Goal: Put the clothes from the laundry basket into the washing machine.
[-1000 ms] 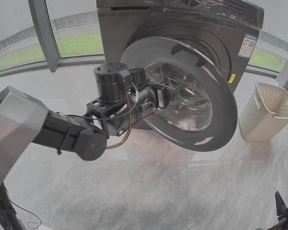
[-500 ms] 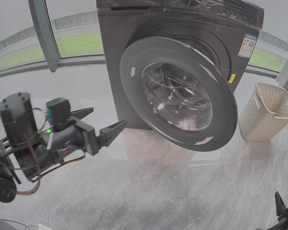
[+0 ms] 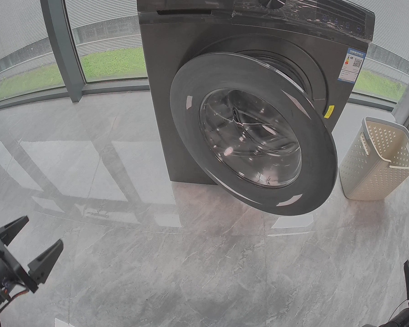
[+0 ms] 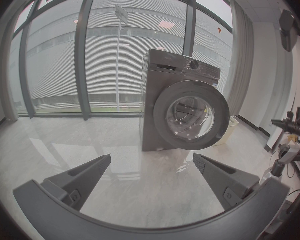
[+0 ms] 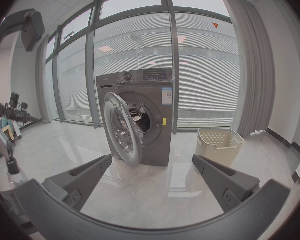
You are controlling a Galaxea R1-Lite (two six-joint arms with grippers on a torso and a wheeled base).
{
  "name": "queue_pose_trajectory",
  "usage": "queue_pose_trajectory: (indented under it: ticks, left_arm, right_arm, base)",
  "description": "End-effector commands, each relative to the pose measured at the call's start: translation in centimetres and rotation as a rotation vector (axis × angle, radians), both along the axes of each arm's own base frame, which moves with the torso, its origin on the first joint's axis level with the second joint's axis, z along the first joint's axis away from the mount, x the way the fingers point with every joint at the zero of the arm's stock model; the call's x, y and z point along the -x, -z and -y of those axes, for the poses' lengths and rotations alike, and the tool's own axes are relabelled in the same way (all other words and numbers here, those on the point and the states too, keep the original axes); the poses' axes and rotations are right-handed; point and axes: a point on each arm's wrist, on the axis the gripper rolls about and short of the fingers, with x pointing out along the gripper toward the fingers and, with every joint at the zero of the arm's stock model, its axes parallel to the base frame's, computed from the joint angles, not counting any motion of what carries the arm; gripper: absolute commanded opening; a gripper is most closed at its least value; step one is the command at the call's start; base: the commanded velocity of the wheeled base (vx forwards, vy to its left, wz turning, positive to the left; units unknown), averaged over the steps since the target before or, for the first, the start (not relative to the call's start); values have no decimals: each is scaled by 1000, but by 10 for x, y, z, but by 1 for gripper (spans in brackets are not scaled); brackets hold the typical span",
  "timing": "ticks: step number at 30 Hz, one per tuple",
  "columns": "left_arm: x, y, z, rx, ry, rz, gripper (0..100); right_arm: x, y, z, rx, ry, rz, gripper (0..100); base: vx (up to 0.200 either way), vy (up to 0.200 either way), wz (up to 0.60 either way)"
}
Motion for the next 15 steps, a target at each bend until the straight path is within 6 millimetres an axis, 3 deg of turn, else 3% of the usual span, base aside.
queue_pose_trajectory:
  ticks: [1,7,11,15]
  left_arm:
    - [83,84,-15,4,-209,101,100]
    - [83,83,-18,15,-333,107,100]
    - [82,86,-20,17,-412,65,100]
    - [86,91,-18,-12,-265,85,100]
  right_arm:
    - [-72,-79,-10,12,-255,-186,100]
    - [-134,-101,-33,59,-386,-254,100]
    - [-158,-102,-45,89,-420,-304,100]
    - [-189,-99,-59,103,-398,-370,100]
  base:
    - [0,0,0]
    - [0,0,0]
    - [0,0,0]
    - [0,0,0]
